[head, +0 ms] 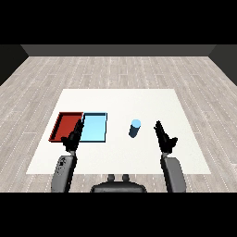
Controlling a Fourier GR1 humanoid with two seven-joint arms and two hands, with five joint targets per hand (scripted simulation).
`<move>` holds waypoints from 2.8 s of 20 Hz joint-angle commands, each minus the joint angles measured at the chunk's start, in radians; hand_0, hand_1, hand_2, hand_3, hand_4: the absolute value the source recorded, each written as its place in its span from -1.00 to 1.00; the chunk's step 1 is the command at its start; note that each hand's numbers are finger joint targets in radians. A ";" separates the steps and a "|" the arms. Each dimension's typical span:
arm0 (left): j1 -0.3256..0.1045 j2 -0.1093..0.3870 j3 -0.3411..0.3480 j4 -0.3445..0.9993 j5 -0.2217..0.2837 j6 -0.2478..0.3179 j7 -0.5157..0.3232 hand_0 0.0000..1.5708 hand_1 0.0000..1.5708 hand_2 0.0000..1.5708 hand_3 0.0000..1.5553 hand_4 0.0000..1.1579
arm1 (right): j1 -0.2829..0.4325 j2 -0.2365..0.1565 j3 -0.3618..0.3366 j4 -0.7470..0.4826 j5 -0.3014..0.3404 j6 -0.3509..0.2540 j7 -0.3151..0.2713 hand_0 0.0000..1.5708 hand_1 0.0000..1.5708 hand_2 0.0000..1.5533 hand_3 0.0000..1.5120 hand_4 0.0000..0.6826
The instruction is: Pick the blue can and put it in the blue box
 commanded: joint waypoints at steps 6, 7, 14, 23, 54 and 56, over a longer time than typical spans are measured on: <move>0.105 -0.010 0.018 -0.011 0.004 -0.001 -0.007 -1.00 -1.00 -1.00 -1.00 -1.00 | -0.171 0.084 0.098 0.259 0.145 -0.169 0.048 -1.00 -1.00 -1.00 -1.00 -1.00; 0.023 -0.039 0.054 -0.065 0.030 0.011 -0.209 -1.00 -1.00 -1.00 -1.00 -1.00 | -0.160 0.084 0.067 0.088 0.006 -0.016 -0.137 -1.00 -1.00 -1.00 -1.00 -1.00; 0.062 -0.033 0.075 0.026 0.047 -0.046 -0.374 -1.00 -1.00 -1.00 -1.00 -1.00 | -0.157 0.075 0.054 0.219 0.005 0.057 -0.317 -1.00 -1.00 -1.00 -1.00 -1.00; -0.013 -0.057 0.077 0.141 0.018 -0.019 -0.422 -1.00 -1.00 -1.00 -1.00 -1.00 | -0.174 0.078 0.030 0.339 0.000 0.054 -0.446 -1.00 -1.00 -1.00 -1.00 -1.00; 0.024 -0.085 0.016 0.012 -0.058 0.039 -0.348 -1.00 -1.00 -1.00 -1.00 -1.00 | -0.416 0.085 -0.079 0.714 -0.070 -0.022 -0.408 -1.00 -1.00 -1.00 -1.00 -1.00; 0.100 -0.055 0.056 -0.026 -0.010 -0.005 -0.396 -1.00 -1.00 -1.00 -1.00 -1.00 | -0.465 0.085 -0.066 0.822 -0.117 -0.043 -0.463 -1.00 -1.00 -1.00 -1.00 -1.00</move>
